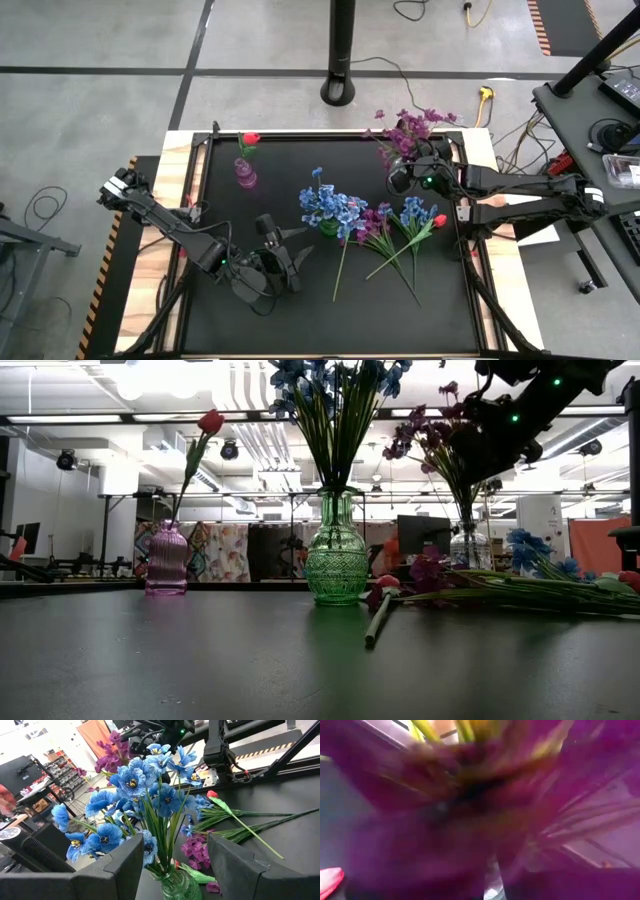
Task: Sort flowers into vase by color
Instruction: Put the left violet flowers into the transparent vase
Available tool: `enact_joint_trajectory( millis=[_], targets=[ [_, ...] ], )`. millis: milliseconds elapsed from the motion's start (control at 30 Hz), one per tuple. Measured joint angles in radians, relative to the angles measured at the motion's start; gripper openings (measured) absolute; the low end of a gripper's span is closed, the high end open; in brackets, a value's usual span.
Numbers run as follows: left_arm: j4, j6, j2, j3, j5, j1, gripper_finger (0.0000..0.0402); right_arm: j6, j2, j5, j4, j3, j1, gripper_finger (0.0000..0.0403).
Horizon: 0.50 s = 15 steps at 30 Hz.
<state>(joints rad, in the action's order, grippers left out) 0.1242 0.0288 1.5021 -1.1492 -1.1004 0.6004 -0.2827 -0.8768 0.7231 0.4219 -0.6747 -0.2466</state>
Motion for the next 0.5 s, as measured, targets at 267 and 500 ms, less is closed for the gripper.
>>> enact_joint_trajectory(
  millis=[267,500],
  targets=[
    [0.000,0.015,0.000,0.000,0.000,0.000,0.0201,-0.034,-0.001,0.001,0.063,-0.010,0.000,0.0116],
    [0.000,0.025,0.000,0.000,0.000,0.000,0.0201,-0.051,0.004,-0.022,0.093,-0.035,0.000,0.0178]
  ],
)
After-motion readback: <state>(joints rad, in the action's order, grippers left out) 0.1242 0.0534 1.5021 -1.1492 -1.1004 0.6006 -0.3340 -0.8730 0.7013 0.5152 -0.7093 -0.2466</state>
